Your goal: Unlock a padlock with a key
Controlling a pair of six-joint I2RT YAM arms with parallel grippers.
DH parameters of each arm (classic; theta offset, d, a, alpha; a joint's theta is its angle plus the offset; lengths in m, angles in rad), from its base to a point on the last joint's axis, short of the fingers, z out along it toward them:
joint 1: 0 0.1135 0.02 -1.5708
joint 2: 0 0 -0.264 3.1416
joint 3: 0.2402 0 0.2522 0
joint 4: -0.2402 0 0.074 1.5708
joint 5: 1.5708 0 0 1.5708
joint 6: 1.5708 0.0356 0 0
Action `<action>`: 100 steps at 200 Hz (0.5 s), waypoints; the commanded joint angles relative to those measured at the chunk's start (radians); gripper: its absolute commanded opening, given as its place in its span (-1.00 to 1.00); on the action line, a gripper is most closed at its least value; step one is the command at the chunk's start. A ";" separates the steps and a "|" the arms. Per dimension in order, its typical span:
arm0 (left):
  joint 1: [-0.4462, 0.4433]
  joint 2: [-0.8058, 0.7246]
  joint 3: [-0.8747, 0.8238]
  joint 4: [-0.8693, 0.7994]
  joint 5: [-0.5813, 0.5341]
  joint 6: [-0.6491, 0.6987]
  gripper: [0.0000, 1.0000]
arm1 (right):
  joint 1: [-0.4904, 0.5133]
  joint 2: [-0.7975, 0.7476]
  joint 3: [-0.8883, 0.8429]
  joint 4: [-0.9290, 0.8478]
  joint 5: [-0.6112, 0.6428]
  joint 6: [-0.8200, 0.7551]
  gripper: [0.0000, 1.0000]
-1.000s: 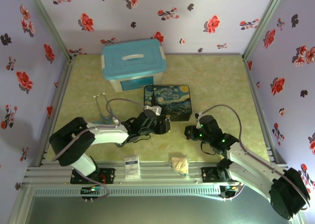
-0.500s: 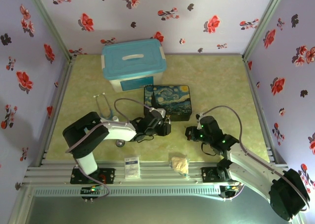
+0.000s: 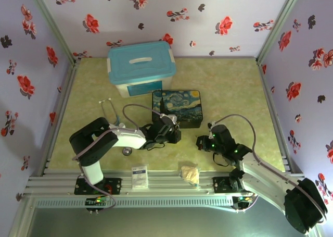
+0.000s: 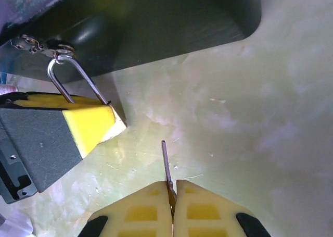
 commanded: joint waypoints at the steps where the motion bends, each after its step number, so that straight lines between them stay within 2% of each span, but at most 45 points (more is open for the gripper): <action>1: -0.005 0.013 -0.003 0.045 0.000 -0.046 -0.69 | -0.011 0.030 -0.038 0.119 -0.083 0.025 -1.00; 26: -0.003 0.016 -0.019 0.110 -0.002 -0.108 -0.73 | -0.059 0.101 -0.073 0.284 -0.282 0.045 -1.00; 49: 0.006 0.021 -0.072 0.255 -0.008 -0.210 -0.84 | -0.112 0.184 -0.088 0.385 -0.429 0.051 -1.00; 81: 0.011 0.055 -0.121 0.466 0.012 -0.306 -1.00 | -0.134 0.303 -0.102 0.525 -0.482 0.095 -1.00; 100: 0.011 0.084 -0.128 0.547 0.036 -0.345 -1.00 | -0.135 0.372 -0.104 0.606 -0.498 0.113 -1.00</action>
